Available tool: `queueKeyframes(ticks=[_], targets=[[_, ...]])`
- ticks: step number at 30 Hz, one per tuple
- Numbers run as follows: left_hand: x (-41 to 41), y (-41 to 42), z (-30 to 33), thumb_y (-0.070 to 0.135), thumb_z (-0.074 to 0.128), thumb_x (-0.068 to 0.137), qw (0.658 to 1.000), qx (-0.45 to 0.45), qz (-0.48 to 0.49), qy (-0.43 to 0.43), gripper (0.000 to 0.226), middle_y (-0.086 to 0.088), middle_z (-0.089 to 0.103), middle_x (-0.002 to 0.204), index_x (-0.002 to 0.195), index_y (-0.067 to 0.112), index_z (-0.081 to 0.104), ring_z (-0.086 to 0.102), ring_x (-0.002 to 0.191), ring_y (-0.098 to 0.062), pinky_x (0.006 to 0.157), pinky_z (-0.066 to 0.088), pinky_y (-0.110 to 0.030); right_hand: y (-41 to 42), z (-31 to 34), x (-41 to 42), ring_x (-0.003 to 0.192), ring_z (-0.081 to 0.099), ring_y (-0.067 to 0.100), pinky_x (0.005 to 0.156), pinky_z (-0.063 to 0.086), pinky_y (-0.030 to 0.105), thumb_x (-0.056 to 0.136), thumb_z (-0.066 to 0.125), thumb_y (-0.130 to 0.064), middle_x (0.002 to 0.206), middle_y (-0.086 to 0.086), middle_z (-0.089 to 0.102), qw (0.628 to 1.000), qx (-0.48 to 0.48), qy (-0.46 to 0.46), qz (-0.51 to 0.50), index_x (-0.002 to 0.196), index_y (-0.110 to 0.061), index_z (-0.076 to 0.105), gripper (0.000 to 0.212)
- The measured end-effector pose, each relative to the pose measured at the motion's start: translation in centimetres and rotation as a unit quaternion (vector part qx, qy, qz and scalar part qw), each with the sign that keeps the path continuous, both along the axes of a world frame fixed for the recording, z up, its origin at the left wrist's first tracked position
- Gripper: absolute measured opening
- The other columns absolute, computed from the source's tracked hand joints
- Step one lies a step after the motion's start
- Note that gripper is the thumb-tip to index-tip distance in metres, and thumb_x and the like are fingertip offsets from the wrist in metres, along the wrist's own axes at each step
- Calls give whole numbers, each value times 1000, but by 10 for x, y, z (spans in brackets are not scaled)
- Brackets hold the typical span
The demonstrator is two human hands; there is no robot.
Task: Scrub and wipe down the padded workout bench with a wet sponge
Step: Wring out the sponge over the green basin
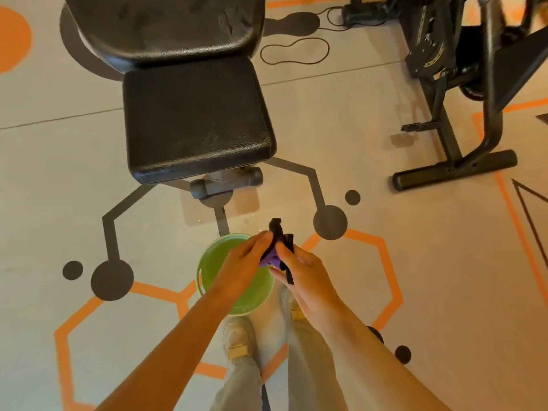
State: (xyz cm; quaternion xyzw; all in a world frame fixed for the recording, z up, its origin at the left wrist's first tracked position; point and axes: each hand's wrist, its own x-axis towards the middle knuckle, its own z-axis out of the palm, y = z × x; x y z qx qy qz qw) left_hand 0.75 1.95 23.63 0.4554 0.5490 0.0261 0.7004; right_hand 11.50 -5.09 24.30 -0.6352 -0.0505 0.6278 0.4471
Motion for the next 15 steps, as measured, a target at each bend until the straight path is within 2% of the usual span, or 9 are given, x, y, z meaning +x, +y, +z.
queueKeyframes(ticks=[3,4,5,7,9,11,12,13,15], targets=[[-3,3,-6,42,61,92,997,19,-79,18,2,18,68,79,91,40,62,64,80,1,73,46,-6,0,-4,-7,101,67,16,92,54,33,95,56,-26,105,14,70,997,-53,26,-42,107,-7,68,26],[-6,4,-10,37,60,93,996,27,-79,23,6,21,67,77,90,42,60,63,78,4,71,46,-5,0,-6,-8,103,67,16,95,52,35,95,55,-24,107,15,70,997,-59,34,-47,109,-5,68,27],[-9,6,-12,34,58,95,997,25,-70,23,10,20,68,74,89,40,61,64,80,0,79,50,-10,-1,-8,-9,106,66,18,97,50,36,97,53,-21,110,14,70,996,-62,45,-50,112,-5,66,26],[-16,11,-22,27,53,99,999,5,-32,41,21,13,72,67,82,29,65,68,88,-23,94,54,-37,-2,-17,-8,111,63,22,97,48,36,99,49,-17,116,12,68,993,-62,64,-75,120,-9,62,26],[-24,18,-37,26,51,101,997,15,-7,75,29,-2,72,73,76,23,66,68,94,-39,97,51,-52,-3,-26,-7,103,64,21,85,52,31,99,48,-12,110,10,68,991,-80,48,-101,116,-10,62,22],[-30,24,-52,30,50,101,993,44,-2,111,29,-15,71,87,78,19,64,67,97,-42,94,52,-53,-5,-38,-4,78,66,13,66,53,24,97,49,-6,92,9,66,987,-119,-25,-102,96,-11,65,16],[-32,27,-59,31,50,102,990,60,0,129,28,-18,70,92,81,17,63,67,96,-42,91,53,-52,-9,-47,-3,69,64,12,62,54,25,96,50,-3,84,9,65,982,-143,-62,-104,85,-11,64,20],[-35,31,-67,30,50,101,987,77,5,142,26,-21,70,95,83,16,62,67,94,-42,89,54,-53,-12,-57,-1,68,63,17,66,54,32,95,51,-1,81,11,65,976,-166,-90,-106,80,-12,64,23],[-40,34,-84,25,53,100,980,108,-4,164,20,-23,70,103,97,11,66,66,95,-41,88,54,-50,-22,-80,1,77,63,33,75,53,40,92,55,1,86,21,68,963,-208,-144,-95,81,-5,67,17]])
